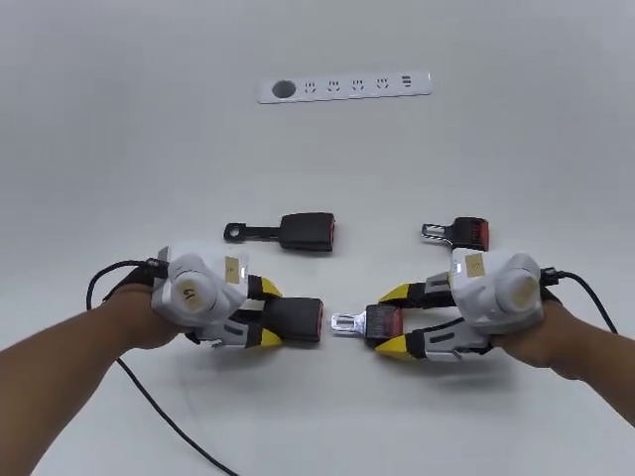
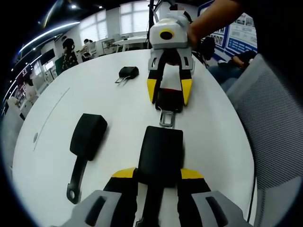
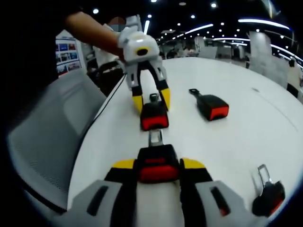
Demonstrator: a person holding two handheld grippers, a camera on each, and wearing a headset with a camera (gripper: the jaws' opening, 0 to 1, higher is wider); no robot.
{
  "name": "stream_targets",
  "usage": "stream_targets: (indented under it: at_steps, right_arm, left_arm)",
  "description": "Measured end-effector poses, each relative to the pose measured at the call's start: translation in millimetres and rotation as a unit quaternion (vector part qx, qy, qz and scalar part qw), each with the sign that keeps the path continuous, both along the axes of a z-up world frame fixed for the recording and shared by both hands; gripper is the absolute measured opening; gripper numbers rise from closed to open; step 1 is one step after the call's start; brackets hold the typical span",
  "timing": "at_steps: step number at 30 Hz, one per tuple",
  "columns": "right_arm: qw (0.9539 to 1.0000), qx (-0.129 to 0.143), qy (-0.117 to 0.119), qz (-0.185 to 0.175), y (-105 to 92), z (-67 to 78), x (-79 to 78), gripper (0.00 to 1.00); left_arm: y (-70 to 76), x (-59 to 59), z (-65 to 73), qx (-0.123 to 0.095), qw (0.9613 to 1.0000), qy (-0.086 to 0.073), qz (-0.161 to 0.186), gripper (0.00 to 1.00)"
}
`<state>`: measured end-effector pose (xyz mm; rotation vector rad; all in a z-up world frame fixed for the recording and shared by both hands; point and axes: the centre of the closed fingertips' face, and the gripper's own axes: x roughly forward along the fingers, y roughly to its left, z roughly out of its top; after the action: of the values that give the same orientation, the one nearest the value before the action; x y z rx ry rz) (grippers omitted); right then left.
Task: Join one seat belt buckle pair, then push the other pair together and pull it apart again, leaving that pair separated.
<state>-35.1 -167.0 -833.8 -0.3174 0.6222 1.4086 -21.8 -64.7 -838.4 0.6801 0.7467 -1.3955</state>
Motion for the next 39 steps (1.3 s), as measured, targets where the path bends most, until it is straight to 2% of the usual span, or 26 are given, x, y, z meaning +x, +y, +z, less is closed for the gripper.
stream_targets:
  at_steps: [15,27,31,39]
  right_arm:
    - [1.0,0.001,0.007,-0.005,23.8,1.2,0.2,0.35]
    - [0.9998,-0.019,0.005,-0.002,26.3,0.0,1.6,0.34]
    - [0.9998,-0.02,0.006,-0.004,27.1,-0.5,2.2,0.34]
    - [0.9997,-0.022,0.006,-0.013,40.2,-1.5,3.7,0.34]
  left_arm:
    - [-2.2,-0.1,-0.5,0.008,1.0,0.0,0.0,0.33]
    - [-1.1,-0.5,-2.2,0.022,0.9996,-0.007,-0.016,0.32]
    - [-0.9,-0.8,-1.7,0.02,0.9997,-0.006,-0.014,0.32]
    - [-0.8,-0.8,-1.4,0.019,0.9997,-0.006,-0.014,0.32]
